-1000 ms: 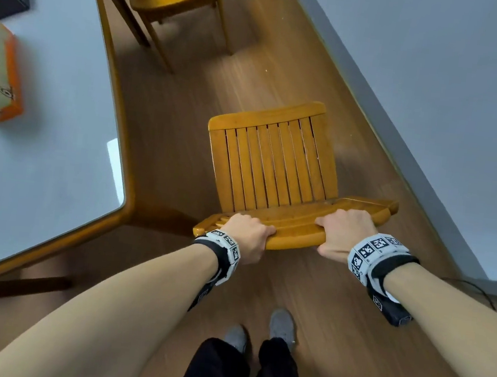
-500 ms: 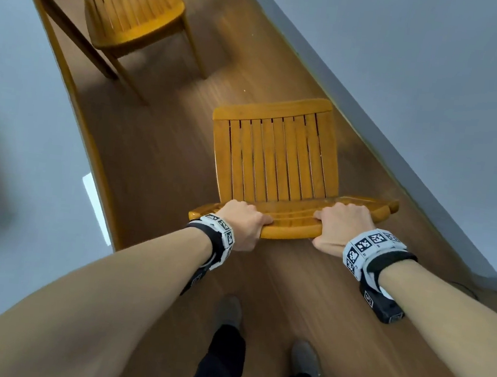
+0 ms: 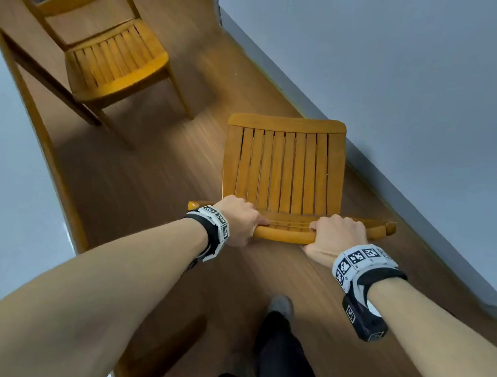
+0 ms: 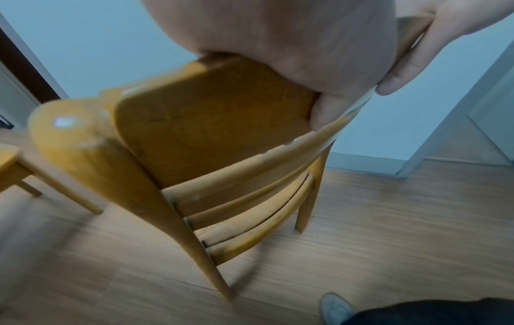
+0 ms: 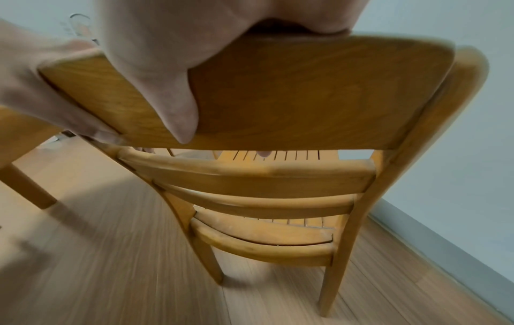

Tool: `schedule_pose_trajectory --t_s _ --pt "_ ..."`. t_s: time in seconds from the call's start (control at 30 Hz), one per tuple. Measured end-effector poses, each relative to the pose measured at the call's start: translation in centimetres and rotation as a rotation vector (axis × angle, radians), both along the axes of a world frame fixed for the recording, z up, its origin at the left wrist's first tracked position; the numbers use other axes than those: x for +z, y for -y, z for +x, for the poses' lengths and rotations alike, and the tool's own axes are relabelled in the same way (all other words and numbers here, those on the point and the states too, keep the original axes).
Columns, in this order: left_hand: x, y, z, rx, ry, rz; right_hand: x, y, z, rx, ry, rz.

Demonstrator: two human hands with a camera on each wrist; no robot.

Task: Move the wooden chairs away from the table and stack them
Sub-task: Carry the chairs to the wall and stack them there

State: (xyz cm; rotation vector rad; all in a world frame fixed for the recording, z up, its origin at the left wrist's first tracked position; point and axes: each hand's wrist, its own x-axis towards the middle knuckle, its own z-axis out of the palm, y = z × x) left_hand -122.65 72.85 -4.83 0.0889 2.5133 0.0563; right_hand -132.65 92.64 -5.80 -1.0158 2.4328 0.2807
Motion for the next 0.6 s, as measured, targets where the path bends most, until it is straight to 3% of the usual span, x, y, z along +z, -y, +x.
schedule_pose_trajectory --t_s 0.6 --pt "1.2 14.1 -14.0 -0.242 0.001 -0.101 0.6 12.7 -9.6 -0.229 0.098 -0.026"
